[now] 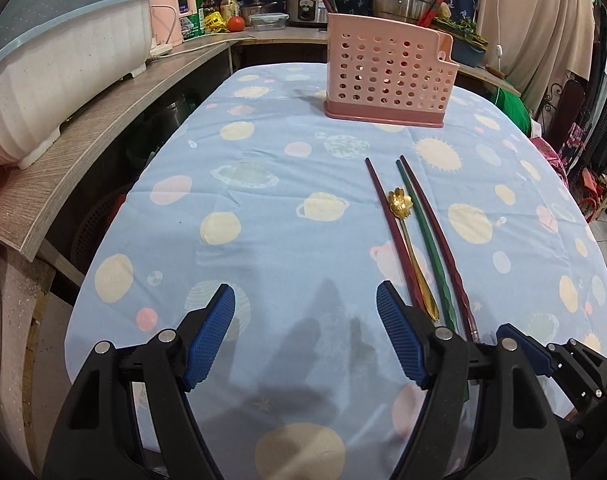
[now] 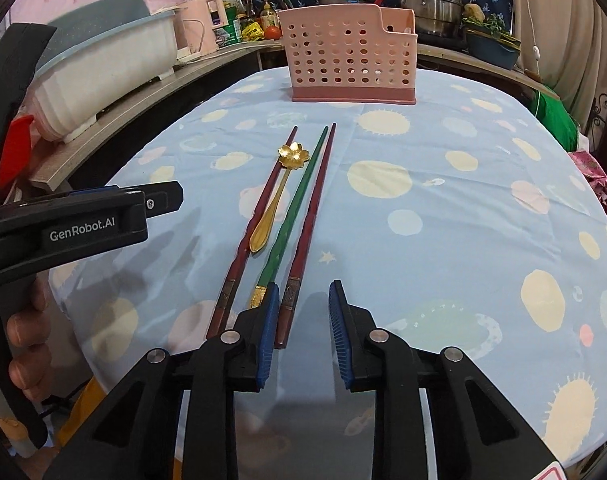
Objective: Organize utensils
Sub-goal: 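Bring both grippers back over the remaining dark red chopsticks, then close the right gripper on a dark red chopstick while the left gripper grasps another dark red chopstick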
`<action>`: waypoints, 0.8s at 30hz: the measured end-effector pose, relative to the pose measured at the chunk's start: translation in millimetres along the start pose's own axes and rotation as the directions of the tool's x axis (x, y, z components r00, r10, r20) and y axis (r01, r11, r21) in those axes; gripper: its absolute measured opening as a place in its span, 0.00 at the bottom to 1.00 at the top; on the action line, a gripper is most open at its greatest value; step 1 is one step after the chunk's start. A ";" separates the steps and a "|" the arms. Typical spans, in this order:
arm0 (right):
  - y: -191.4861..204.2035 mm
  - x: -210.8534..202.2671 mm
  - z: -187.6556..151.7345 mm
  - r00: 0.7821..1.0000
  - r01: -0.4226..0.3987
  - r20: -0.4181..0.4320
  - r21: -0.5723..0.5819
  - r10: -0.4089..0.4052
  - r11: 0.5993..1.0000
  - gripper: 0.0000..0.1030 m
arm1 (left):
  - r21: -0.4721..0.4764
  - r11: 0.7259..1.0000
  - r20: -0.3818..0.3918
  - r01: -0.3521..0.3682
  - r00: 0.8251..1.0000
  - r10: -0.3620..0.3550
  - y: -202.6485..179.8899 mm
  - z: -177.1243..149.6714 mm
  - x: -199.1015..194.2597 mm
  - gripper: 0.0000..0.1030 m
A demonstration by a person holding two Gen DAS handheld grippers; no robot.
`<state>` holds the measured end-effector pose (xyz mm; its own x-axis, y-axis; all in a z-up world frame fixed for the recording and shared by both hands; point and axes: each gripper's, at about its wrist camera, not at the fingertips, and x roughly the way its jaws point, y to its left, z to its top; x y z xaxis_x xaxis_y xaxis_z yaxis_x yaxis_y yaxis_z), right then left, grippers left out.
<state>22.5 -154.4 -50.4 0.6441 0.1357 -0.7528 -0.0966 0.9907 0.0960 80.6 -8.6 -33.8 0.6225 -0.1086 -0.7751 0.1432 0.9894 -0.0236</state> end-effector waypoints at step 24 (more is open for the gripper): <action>-23.7 -4.7 -9.8 0.999 0.034 0.010 0.077 -0.035 0.996 0.06 | 0.084 0.991 -0.058 0.106 0.993 -0.102 -38.8 -27.3 -0.6 0.68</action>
<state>14.3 -178.6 -55.5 0.6549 0.1015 -0.7489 -0.0163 0.9926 0.1203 53.6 -44.3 -49.6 0.5588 -0.2028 -0.8041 0.2730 0.9606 -0.0525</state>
